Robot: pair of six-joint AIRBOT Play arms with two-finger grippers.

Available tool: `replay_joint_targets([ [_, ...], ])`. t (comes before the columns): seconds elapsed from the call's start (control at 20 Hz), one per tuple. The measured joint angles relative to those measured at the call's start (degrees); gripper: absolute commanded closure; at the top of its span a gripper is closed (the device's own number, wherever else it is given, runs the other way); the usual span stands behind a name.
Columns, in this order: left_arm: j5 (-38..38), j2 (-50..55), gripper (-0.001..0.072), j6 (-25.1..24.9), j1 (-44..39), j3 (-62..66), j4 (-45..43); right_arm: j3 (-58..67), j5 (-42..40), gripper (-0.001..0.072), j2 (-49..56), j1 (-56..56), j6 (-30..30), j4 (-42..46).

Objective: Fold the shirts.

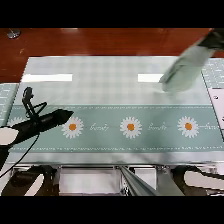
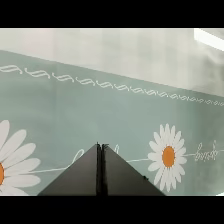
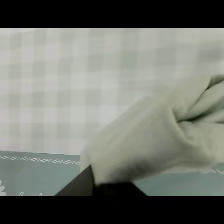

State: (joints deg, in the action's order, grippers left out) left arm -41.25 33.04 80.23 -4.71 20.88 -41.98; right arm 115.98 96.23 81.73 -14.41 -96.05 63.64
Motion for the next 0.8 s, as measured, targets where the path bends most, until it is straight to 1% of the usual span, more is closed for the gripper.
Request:
replay_joint_targets([
  [0.15,1.4,0.0,0.0686,0.0,0.0,0.0,0.0,-0.6,5.4,0.0675,-2.1,-7.3,-1.2,3.0],
  [0.25,2.4,0.0,0.0686,0.0,0.0,0.0,0.0,-3.4,7.4,0.0675,-4.8,-11.1,-1.6,5.1],
  [0.45,3.4,0.0,0.0686,0.0,0.0,0.0,0.0,-14.8,9.1,0.0675,-13.2,-17.8,-1.8,10.2],
  [0.8,5.2,0.0,0.0686,0.0,0.0,0.0,0.0,-34.9,9.8,0.0674,-30.0,-30.8,0.4,26.4],
])
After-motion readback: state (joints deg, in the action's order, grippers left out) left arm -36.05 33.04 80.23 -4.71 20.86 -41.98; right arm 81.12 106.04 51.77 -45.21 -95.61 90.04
